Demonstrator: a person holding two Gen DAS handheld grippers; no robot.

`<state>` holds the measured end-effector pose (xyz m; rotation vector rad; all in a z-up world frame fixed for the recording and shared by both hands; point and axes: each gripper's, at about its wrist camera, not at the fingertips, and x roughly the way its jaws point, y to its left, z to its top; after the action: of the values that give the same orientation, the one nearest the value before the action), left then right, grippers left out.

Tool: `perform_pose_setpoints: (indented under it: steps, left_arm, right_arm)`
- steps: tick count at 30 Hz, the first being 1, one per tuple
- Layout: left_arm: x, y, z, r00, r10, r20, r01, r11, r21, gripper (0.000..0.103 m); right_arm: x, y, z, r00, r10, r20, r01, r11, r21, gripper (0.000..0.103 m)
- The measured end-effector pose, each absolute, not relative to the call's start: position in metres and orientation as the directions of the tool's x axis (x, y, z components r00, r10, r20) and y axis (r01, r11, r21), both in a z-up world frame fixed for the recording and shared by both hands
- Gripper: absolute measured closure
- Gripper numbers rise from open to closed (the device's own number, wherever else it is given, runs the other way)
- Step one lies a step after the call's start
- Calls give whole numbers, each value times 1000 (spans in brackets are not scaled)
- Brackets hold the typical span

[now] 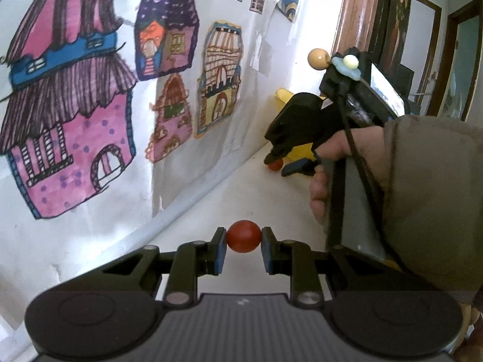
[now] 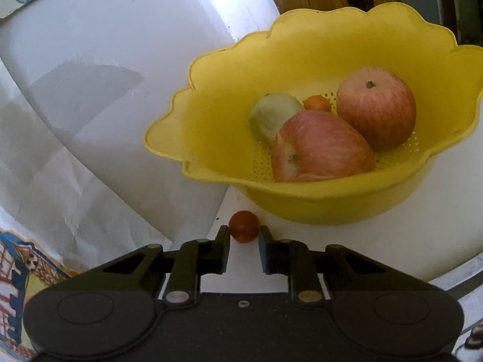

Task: Organize fruits
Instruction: 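Grasp a cherry tomato with the left tool while the right tool grasps another cherry tomato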

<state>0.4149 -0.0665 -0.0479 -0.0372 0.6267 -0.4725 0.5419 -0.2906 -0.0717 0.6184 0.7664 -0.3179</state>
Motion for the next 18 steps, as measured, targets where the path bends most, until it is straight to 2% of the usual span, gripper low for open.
perform_pose_setpoints:
  steps: [4, 6, 11, 15, 16, 18]
  left_arm:
    - [414, -65, -51, 708, -436, -556, 410, 894, -180, 76]
    - [412, -64, -51, 709, -435, -555, 409, 895, -180, 76]
    - [404, -68, -40, 720, -432, -544, 410, 896, -170, 76]
    - [392, -72, -28, 730, -433, -528, 411, 896, -166, 76]
    - [390, -73, -26, 732, -433, -527, 411, 897, -166, 76]
    - [386, -75, -22, 733, -431, -526, 410, 897, -164, 76]
  right_arm:
    - [540, -296, -72, 685, -4, -728, 465, 772, 433, 84]
    - [532, -296, -64, 691, 32, -722, 431, 783, 448, 96]
    - [506, -296, -43, 690, 96, -717, 340, 832, 438, 94]
    - [502, -298, -40, 684, 118, -720, 315, 842, 437, 73]
    - [502, -298, -39, 681, 123, -722, 317, 839, 442, 69]
    - [511, -296, -41, 689, 101, -717, 309, 855, 417, 69]
